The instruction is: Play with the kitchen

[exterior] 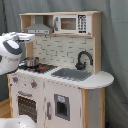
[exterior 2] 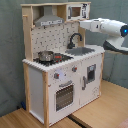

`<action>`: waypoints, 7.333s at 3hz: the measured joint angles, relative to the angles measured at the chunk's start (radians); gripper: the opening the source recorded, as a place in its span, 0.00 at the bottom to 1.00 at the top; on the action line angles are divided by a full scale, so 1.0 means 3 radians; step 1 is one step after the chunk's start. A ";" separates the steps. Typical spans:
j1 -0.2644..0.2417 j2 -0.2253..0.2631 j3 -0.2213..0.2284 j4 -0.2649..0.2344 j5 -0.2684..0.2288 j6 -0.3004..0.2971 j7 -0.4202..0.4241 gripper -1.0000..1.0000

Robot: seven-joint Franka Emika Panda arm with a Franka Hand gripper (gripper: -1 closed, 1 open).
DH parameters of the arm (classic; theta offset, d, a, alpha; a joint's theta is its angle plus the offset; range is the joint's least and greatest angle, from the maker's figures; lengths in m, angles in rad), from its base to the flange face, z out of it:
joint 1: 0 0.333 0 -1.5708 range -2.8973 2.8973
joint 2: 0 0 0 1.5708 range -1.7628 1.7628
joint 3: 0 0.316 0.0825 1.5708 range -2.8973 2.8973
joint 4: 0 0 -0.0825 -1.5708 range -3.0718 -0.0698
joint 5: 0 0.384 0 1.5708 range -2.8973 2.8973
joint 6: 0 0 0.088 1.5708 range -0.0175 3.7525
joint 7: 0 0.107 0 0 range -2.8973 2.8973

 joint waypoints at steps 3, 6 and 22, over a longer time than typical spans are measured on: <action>-0.0482 0.0778 0.0028 0.0396 0.0000 0.0248 -0.0212 1.00; -0.0910 0.1273 0.0253 0.0637 -0.0002 0.0214 -0.0721 1.00; 0.0077 0.0701 -0.0491 0.0574 0.0005 0.0182 -0.0749 1.00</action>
